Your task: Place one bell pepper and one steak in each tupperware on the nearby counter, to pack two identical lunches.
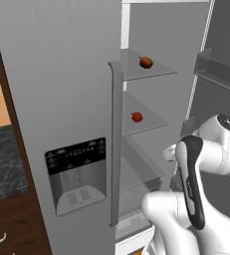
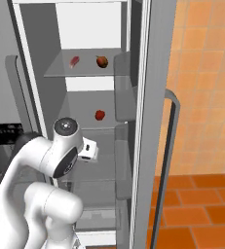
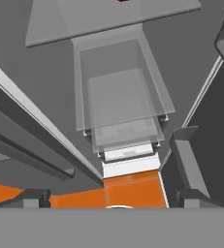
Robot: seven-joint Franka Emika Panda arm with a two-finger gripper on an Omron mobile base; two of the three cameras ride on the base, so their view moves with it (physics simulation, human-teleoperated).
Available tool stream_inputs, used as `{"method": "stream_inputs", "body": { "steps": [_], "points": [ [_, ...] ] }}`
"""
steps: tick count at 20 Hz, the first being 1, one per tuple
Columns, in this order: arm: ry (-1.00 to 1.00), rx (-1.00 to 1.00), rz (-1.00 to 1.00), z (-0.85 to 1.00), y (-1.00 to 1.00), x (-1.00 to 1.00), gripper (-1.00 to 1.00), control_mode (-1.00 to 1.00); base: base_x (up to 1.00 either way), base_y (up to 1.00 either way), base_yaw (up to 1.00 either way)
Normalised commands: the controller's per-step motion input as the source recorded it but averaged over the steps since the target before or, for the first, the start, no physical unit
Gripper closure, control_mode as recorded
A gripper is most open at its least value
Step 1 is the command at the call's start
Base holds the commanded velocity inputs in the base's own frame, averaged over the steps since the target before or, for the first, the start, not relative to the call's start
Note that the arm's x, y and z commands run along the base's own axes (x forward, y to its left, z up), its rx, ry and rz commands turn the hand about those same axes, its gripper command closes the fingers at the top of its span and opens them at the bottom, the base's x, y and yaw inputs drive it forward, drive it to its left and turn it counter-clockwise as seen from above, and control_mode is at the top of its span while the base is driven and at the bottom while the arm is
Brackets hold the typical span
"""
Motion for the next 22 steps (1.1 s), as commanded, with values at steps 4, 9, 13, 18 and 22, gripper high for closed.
{"method": "stream_inputs", "body": {
  "steps": [4, 9, 13, 18, 22],
  "points": [
    [-0.07, -0.01, 0.00, 0.00, 0.33, 0.79, -1.00, -1.00, 0.00, 0.00, 0.00],
    [-0.37, -0.04, -0.02, 0.00, 0.19, 0.57, -1.00, -1.00, 0.00, 0.00, 0.00],
    [-0.18, -0.01, -0.01, 0.22, 0.01, 0.41, -1.00, -1.00, 0.00, 0.00, 0.00],
    [0.00, 0.00, 0.00, 0.44, 0.00, 0.45, -1.00, -1.00, 0.00, 0.00, 0.00],
    [0.06, 0.00, 0.00, 0.34, 0.00, 0.31, -1.00, -1.00, 0.00, 0.00, 0.00]
  ]
}}
